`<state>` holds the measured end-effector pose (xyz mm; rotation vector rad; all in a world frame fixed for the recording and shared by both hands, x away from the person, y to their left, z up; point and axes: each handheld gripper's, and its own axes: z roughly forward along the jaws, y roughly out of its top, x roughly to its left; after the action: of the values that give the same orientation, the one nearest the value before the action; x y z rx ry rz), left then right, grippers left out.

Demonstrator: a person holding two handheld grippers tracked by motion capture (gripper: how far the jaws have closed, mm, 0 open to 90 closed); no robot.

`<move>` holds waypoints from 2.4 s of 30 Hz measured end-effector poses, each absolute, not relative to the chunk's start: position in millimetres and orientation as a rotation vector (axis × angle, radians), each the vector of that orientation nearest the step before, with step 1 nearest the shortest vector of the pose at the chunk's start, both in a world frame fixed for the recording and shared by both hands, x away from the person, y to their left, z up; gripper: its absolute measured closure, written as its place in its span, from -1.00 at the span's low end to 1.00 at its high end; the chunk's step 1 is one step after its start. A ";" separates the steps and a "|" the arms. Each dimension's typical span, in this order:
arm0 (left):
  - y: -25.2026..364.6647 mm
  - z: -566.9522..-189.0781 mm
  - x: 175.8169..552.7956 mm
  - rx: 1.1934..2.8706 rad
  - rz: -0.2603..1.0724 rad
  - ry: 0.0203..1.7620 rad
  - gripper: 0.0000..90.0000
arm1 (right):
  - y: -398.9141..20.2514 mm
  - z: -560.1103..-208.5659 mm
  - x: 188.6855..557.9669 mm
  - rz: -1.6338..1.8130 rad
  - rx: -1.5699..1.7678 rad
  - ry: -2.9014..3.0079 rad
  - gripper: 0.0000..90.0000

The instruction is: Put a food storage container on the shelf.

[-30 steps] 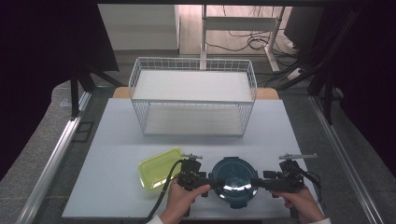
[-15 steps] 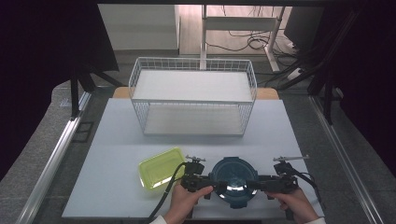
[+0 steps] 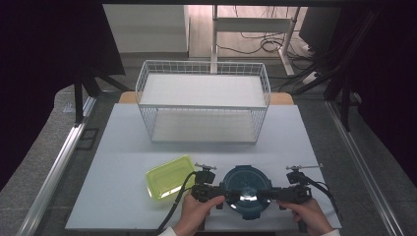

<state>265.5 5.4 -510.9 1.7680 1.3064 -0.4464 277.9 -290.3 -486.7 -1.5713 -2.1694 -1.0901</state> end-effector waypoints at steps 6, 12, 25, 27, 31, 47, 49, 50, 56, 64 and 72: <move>7.0 -507.8 263.1 1.746 -0.449 1.335 -0.40 | -293.3 -484.4 277.2 -1.101 -1.596 -2.131 -0.33; 8.4 -504.4 259.1 1.729 -0.445 1.346 -0.31 | -294.1 -480.0 274.3 -1.106 -1.624 -2.111 -0.26; 5.9 -499.6 255.0 1.736 -0.432 1.301 -0.20 | -300.6 -469.2 270.8 -1.182 -1.626 -2.130 -0.14; 5.8 -498.8 255.1 1.739 -0.430 1.297 -0.19 | -300.9 -468.1 270.3 -1.185 -1.621 -2.139 -0.14; 6.3 -495.9 254.8 1.748 -0.413 1.285 -0.17 | -300.0 -466.0 269.5 -1.194 -1.611 -2.159 -0.15; 14.2 -472.3 253.5 1.732 -0.358 1.251 -0.17 | -292.5 -442.6 267.0 -1.276 -1.579 -2.212 -0.15; 16.1 -468.7 253.6 1.725 -0.358 1.252 -0.17 | -290.5 -438.2 267.3 -1.284 -1.572 -2.220 -0.15; 17.2 -466.4 253.6 1.723 -0.356 1.252 -0.17 | -289.5 -435.9 267.7 -1.289 -1.570 -2.222 -0.14; 24.5 -447.5 253.2 1.722 -0.305 1.230 -0.15 | -284.4 -420.3 271.6 -1.334 -1.536 -2.226 -0.14; 32.1 -431.7 257.0 1.703 -0.296 1.224 -0.15 | -276.8 -400.0 276.4 -1.382 -1.507 -2.257 -0.13; 35.9 -421.0 261.9 1.698 -0.282 1.221 -0.15 | -272.7 -390.1 281.5 -1.410 -1.496 -2.261 -0.13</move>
<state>261.9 35.9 -421.0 1.6981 1.2212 -0.2815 281.5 -272.7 -390.1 -1.4957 -2.2613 -1.4098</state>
